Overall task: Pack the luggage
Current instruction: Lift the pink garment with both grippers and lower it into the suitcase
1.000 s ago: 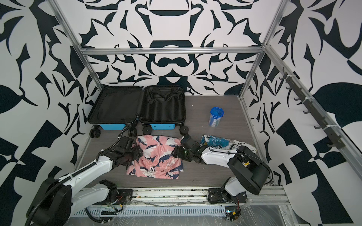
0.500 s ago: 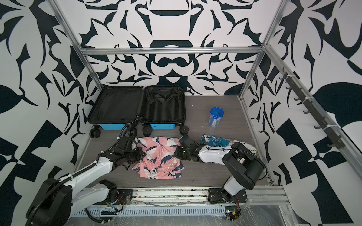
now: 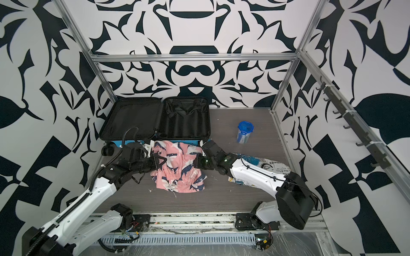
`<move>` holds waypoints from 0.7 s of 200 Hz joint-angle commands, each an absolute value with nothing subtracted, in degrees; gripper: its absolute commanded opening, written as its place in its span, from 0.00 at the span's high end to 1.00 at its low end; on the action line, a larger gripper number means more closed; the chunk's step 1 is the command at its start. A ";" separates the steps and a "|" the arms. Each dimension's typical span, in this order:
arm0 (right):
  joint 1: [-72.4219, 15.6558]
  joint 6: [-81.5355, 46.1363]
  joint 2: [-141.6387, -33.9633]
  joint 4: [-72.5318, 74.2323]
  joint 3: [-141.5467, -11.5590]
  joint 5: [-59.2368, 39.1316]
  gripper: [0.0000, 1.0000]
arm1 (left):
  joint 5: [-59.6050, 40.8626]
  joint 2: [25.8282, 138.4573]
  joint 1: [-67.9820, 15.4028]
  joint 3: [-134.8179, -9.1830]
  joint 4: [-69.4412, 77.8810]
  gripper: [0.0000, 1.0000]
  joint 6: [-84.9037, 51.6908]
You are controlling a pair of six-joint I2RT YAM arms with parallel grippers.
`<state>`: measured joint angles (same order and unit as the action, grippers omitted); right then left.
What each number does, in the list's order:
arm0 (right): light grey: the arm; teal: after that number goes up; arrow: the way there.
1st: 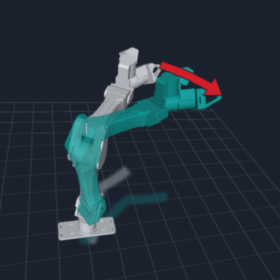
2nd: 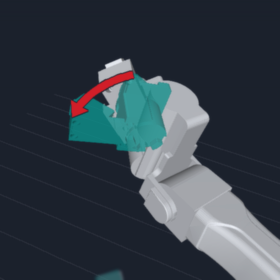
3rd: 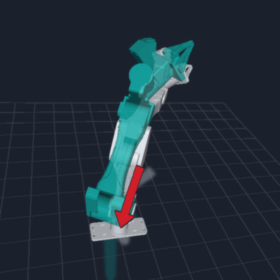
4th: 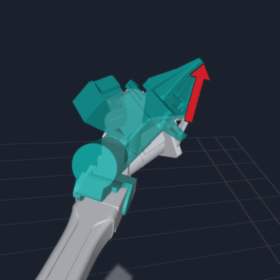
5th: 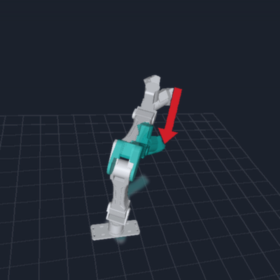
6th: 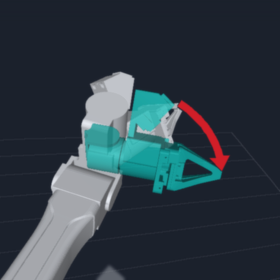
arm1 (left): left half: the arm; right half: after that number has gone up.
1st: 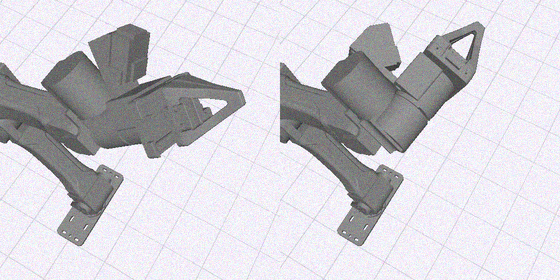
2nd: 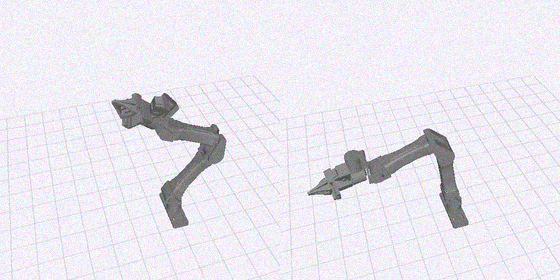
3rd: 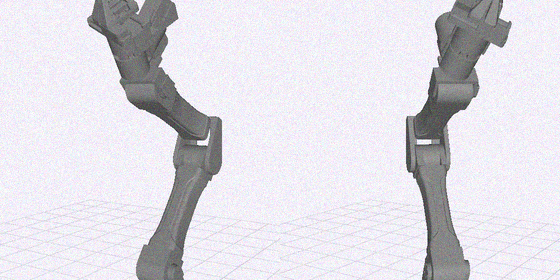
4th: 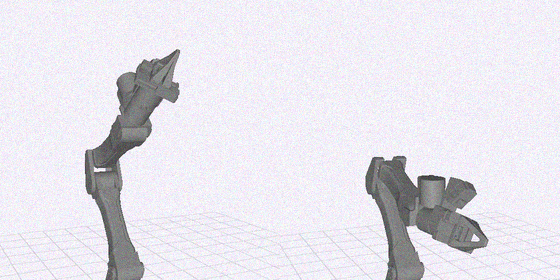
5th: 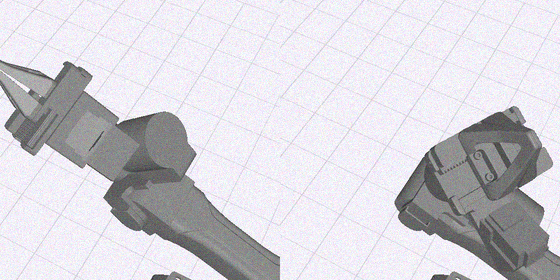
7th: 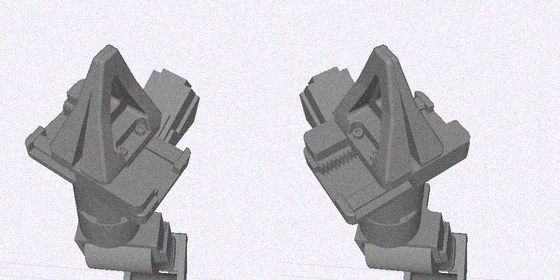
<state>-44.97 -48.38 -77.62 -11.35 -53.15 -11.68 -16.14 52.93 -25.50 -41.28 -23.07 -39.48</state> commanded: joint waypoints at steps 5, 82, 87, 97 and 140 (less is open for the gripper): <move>-41.94 -42.87 -76.31 -16.81 -62.38 -12.42 1.00 | -15.89 56.10 -25.66 -49.49 -26.11 1.00 -35.50; -26.17 -42.04 -93.55 -14.87 -85.60 -25.45 1.00 | -14.03 81.37 -23.59 -74.83 -20.92 1.00 -27.97; -25.65 -42.32 -95.27 -14.88 -87.67 -25.68 1.00 | -14.13 83.09 -22.98 -76.24 -20.42 1.00 -27.67; -24.55 -42.90 -98.57 -14.93 -91.82 -26.13 1.00 | -15.00 86.45 -21.62 -79.31 -20.12 1.00 -27.40; -22.57 -44.61 -115.68 -18.44 -112.89 -28.46 1.00 | -20.14 99.84 -15.24 -90.45 -19.50 1.00 -27.51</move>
